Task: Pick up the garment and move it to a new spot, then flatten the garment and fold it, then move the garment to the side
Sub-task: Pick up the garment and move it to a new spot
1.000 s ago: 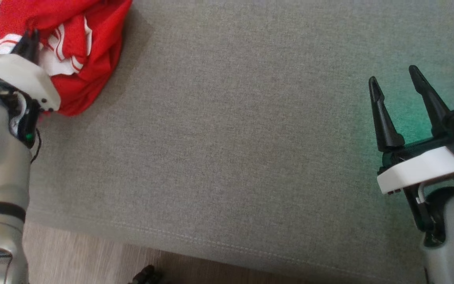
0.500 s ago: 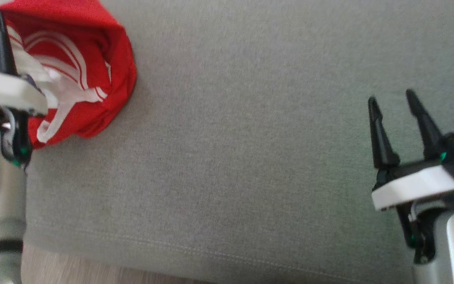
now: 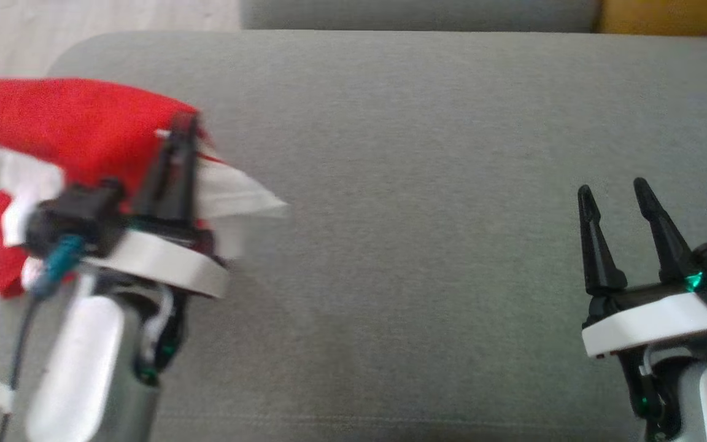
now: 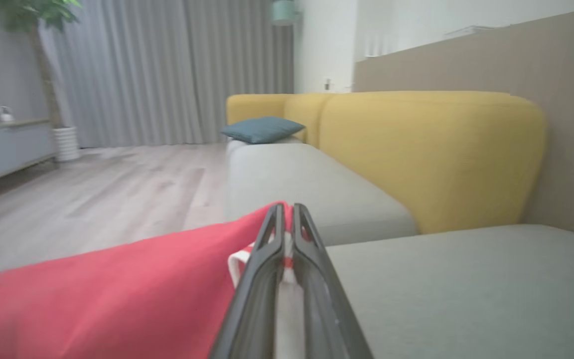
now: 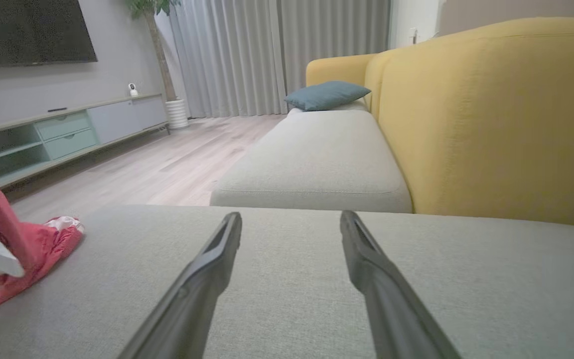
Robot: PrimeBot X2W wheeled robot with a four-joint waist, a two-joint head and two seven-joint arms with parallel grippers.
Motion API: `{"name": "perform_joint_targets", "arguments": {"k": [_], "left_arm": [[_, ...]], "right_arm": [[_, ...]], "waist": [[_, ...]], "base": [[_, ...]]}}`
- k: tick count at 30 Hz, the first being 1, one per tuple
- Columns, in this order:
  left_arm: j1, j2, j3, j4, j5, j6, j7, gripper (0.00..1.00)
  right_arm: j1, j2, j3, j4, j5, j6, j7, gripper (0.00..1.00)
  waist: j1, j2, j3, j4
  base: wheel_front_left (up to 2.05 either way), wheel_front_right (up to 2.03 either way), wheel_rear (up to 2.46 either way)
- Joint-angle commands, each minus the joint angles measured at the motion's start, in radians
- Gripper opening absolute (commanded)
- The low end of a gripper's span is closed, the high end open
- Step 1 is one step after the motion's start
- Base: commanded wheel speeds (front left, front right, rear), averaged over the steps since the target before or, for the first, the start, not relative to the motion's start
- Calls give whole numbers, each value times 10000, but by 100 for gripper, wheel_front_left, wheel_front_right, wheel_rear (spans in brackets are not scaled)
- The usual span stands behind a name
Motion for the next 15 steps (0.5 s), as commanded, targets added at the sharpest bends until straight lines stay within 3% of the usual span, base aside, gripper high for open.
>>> {"name": "perform_joint_targets", "arguments": {"k": [1,9,15], "left_arm": [[-419,75,154,-491,20,-75,103,0],[-1036,-1127,-1668,-198,-42,-722,191,0],[-2249,-1600,-3008,484,-45,-1032,39,0]], "right_arm": [[-233,-29,235,-447,125,-7,-59,100],[-510,-26,324,-571,374,-7,-149,100],[-757,-25,515,-477,762,-7,-418,100]], "waist": [[0,-1,49,-567],[0,-1,805,-2213],[0,-1,1603,-3395]], "base": [[0,0,0],[0,0,0],[0,0,0]]}}
